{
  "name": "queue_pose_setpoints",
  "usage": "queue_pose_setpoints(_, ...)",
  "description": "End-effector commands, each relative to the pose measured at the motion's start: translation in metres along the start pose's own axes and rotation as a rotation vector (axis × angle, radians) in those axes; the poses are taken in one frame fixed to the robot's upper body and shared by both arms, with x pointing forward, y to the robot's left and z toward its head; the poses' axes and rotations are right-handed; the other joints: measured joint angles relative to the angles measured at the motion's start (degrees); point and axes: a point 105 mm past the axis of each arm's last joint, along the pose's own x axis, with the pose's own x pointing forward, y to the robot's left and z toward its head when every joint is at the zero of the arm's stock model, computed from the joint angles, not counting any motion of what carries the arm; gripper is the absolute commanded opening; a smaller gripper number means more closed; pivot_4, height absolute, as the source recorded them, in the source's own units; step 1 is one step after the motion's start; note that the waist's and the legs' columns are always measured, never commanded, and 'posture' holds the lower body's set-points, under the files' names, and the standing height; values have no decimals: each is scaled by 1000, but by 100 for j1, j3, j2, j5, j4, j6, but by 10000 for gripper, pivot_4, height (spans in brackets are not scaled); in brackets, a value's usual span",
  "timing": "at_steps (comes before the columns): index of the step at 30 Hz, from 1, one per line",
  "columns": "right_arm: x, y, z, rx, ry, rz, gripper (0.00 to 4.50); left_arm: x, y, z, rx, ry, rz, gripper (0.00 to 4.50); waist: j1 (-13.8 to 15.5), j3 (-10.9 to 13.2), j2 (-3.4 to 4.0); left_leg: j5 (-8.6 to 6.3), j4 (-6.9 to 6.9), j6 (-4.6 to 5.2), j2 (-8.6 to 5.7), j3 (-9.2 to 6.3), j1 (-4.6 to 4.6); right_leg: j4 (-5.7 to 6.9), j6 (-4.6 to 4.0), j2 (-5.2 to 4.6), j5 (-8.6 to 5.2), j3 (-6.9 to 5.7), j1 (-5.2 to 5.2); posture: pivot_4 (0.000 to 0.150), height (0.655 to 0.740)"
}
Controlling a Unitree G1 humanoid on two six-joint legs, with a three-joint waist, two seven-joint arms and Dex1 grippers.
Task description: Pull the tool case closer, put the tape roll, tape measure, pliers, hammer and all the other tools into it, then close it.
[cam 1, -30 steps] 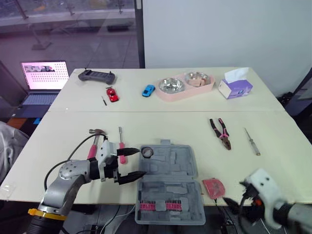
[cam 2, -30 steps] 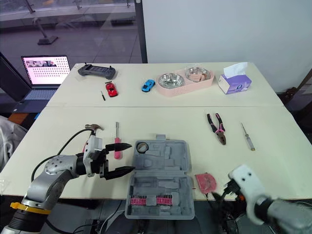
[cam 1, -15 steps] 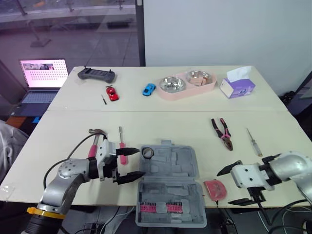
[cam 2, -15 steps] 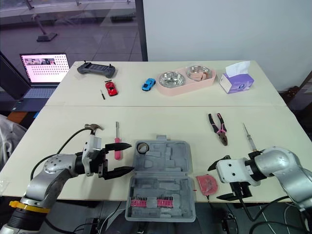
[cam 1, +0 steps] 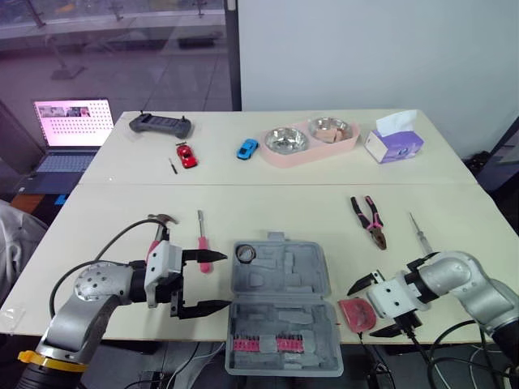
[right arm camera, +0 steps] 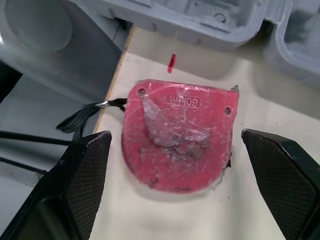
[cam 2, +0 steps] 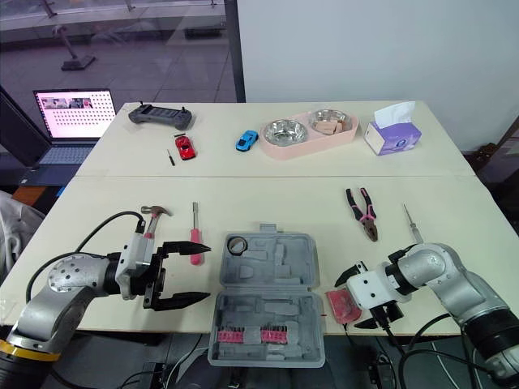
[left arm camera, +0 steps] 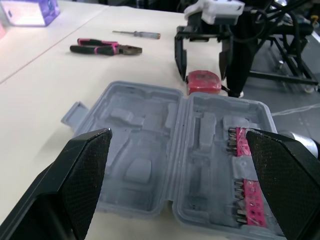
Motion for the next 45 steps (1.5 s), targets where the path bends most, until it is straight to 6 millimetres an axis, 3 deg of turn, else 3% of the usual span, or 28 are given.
queue_pose_setpoints(1,0,-4,1,-21,5,-12,44101,-2,1,10,55,-10,-2,45000,4,0,1,0,0,-1,0,0,0,0,0,1,0,0,0,1500,7400)
queue_pose_setpoints(8,9,-3,0,-10,1,-3,44101,-3,4,8,69,-12,12,45000,0,0,0,1,4,-1,1,-1,1,1,-2,4,2,1,2,1500,7400)
queue_pose_setpoints(13,10,-5,0,9,-1,-15,28652,-4,1,1,61,-7,15,45000,-2,-2,-2,5,7,-9,20,0,5,0,-23,26,14,6,3,1500,7400)
queue_pose_setpoints(17,4,-12,9,36,-31,-49,28667,-4,2,-2,61,0,28,45000,0,-2,-2,14,7,-24,42,0,6,0,-43,48,24,7,2,1500,7400)
queue_pose_setpoints(24,-34,-29,47,111,-108,-136,28667,-9,12,-6,62,27,93,45000,6,5,12,17,-1,-29,48,1,3,0,-46,52,28,9,-10,1500,7400)
queue_pose_setpoints(27,-50,-50,61,146,-67,-196,28667,-9,14,-6,59,27,100,45000,-3,5,13,17,3,-30,48,3,1,0,-48,51,29,10,-10,1500,7400)
queue_pose_setpoints(30,-54,-81,76,205,-37,-290,28667,-7,20,-7,64,31,104,45000,-7,6,14,17,1,-30,52,7,1,1,-54,52,29,11,-15,1500,7400)
queue_pose_setpoints(33,-50,-102,83,247,13,-329,28667,-4,28,-9,93,41,117,45000,6,5,12,19,-3,-34,56,6,-3,1,-54,57,33,10,-22,1500,7400)
queue_pose_setpoints(36,-34,-118,84,174,172,-270,28667,1,38,-5,119,29,116,45000,10,5,12,20,-6,-35,51,6,-10,-1,-51,52,35,7,-26,1500,7400)
queue_pose_setpoints(40,-16,-120,92,98,263,-197,28667,10,44,-4,135,9,116,45000,-2,5,12,29,4,-50,48,14,-25,-1,-28,51,50,8,-39,1500,7400)
queue_pose_setpoints(45,-1,-119,84,98,337,-163,28667,18,45,-1,129,-14,106,45000,-4,5,12,34,3,-58,48,15,-27,0,-28,52,50,8,-42,1500,7400)
